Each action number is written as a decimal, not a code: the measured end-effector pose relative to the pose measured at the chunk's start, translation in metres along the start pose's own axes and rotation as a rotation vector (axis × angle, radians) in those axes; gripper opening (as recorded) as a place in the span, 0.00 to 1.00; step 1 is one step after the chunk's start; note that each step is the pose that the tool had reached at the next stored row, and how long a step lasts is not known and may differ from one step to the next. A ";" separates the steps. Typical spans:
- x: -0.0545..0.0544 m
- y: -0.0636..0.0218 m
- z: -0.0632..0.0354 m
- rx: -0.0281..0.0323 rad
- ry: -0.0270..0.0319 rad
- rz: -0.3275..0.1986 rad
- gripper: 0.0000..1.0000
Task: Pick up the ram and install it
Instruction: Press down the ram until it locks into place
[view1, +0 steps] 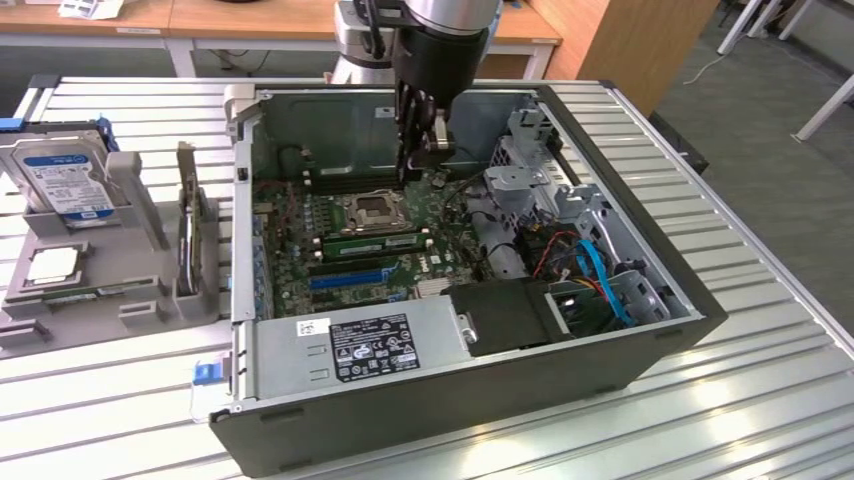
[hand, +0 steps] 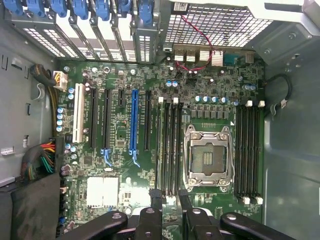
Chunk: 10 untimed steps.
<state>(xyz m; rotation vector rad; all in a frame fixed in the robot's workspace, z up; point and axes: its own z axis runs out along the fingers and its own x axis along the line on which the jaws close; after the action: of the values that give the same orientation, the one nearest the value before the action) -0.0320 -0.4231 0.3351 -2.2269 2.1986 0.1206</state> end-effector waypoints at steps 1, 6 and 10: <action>0.000 0.0000 0.0000 0.0000 0.0000 0.000 0.26; 0.000 0.0000 0.0000 0.0000 0.0000 0.000 0.25; 0.000 0.0000 0.0000 0.0000 0.0000 0.000 0.12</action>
<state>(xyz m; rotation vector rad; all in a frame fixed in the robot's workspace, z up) -0.0320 -0.4231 0.3351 -2.2270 2.1987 0.1206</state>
